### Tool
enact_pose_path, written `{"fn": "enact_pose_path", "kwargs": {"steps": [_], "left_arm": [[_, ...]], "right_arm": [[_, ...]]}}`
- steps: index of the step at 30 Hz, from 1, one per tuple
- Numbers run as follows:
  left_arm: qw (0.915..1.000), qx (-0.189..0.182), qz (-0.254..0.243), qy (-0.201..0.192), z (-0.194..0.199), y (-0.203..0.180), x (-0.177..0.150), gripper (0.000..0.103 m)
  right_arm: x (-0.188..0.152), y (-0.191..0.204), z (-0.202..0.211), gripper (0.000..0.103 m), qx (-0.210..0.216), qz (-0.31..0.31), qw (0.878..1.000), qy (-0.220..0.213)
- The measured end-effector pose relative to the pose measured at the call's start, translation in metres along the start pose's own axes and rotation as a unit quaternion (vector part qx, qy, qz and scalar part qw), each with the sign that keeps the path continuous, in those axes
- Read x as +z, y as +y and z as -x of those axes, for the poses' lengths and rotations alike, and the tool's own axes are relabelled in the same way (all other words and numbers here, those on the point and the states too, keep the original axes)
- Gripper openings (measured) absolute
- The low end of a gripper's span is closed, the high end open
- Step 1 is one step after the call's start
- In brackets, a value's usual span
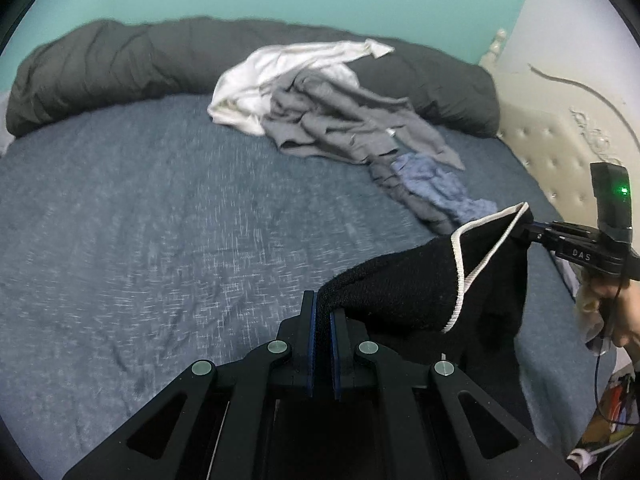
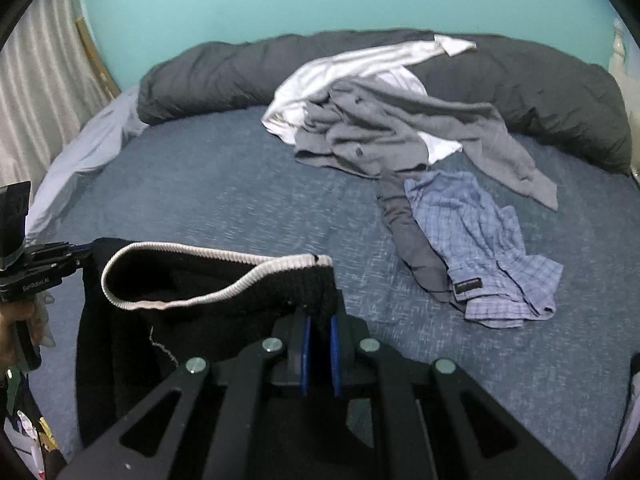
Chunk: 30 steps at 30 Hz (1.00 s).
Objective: Fold clothes
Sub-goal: 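Lower the hoodie onto the bed with both tools, laying it out flat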
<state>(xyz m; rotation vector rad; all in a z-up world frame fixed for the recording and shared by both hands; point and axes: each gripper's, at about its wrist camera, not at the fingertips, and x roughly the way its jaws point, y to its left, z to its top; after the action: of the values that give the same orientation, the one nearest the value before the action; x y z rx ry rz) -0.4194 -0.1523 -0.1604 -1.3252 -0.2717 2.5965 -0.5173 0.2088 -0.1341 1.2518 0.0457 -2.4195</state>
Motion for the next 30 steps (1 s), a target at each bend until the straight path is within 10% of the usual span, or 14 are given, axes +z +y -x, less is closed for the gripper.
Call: {"fn": "enact_pose_path", "kwargs": {"steps": [13,19,30], "left_arm": [[0.9962,-0.015,0.056,0.065,-0.105,0.045,-0.01,0.007],[0.998,-0.008,0.029,0.056,-0.109,0.041,-0.015,0.03],[0.9942,0.02,-0.097,0.042,-0.101,-0.013,-0.013,0.05]], "right_arm": [[-0.002,-0.029,-0.113,0.012,-0.008,-0.048,0.997,0.066],[-0.014,-0.042,-0.129,0.052,-0.035,-0.067,0.995,0.058],[-0.029,-0.034,-0.123,0.053,-0.001,-0.051,0.997,0.05]]}}
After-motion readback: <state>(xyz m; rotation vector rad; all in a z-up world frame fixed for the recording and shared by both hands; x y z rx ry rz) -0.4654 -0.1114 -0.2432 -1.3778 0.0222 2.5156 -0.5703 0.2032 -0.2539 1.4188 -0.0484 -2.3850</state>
